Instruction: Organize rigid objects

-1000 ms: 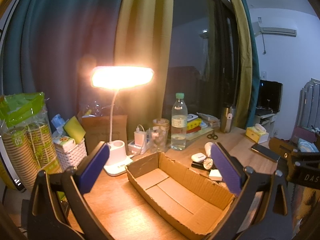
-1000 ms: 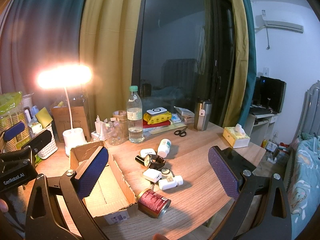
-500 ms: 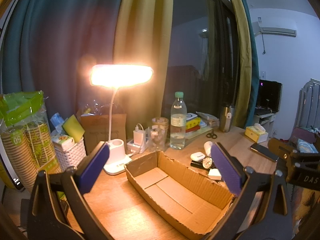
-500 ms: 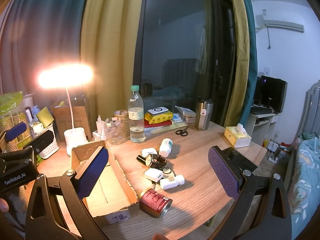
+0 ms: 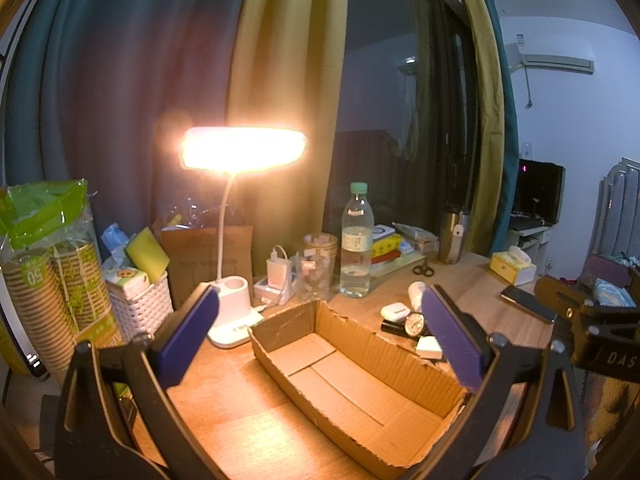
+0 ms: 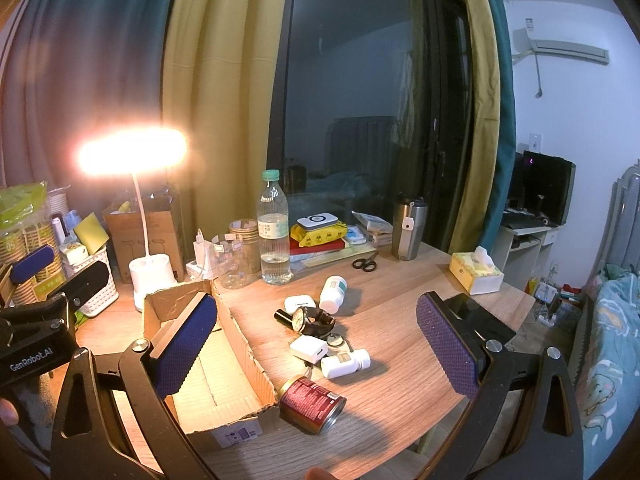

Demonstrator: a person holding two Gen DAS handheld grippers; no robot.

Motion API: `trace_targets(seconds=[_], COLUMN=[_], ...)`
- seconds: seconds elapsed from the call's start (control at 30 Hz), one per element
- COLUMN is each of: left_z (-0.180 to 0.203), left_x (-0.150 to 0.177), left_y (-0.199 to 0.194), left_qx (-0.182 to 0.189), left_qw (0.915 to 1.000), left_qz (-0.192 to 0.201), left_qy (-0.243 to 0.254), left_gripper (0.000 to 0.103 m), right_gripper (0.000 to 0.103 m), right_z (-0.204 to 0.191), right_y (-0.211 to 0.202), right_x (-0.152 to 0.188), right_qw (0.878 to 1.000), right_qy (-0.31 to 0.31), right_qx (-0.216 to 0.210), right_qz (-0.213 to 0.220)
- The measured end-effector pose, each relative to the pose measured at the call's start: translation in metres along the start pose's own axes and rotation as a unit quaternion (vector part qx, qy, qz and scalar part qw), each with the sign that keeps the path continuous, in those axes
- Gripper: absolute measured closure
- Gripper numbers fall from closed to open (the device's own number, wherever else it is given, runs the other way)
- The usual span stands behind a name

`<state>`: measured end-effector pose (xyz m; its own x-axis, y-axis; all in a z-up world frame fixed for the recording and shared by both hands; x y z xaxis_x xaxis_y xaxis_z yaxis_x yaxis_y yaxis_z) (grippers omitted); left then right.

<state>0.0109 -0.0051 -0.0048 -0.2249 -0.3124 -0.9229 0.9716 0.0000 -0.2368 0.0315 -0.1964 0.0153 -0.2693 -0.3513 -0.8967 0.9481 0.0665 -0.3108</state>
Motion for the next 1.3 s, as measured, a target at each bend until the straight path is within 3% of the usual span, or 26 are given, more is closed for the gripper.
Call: trace_targets(seconds=[0.5,0.67,0.97,1.3], left_z=[0.0,0.0,0.001,-0.001], left_x=[0.002,0.007,0.036,0.079], left_y=[0.001,0.01,0.051,0.099], left_qx=[0.0,-0.004,-0.026,-0.04], left_qw=[1.0,0.9997,0.9913,0.9653], left_qz=[-0.004,-0.024,-0.127,-0.255], left_qy=[0.001,0.006,0.024,0.039], left_gripper=[0.001,0.001,0.001,0.001], right_gripper=[0.001,0.001,0.001,0.001], right_z=[0.001,-0.005,-0.001,0.011], right_y=[0.0,0.003,0.025,0.052], right_x=[-0.001,0.005,0.025,0.051], right_qw=[1.0,1.0,0.999,0.996], right_qy=[0.001,0.0,0.011,0.027], right_qx=[0.0,-0.002,-0.007,-0.017], right_qz=[-0.001,-0.006,-0.042,-0.087])
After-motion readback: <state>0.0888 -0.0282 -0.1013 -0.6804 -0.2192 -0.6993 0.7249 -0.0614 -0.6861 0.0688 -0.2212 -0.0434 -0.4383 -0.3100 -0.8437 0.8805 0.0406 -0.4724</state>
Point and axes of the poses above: each gripper's, at about its wrist camera, not at the fingertips, and y roughly the way its jaws point, z to its right, x to its underside, the point moved 1 cm from there along y, roughly the way its jaws point, and after that the axes turned 15 degrees about -y, right-handed, at the moved point
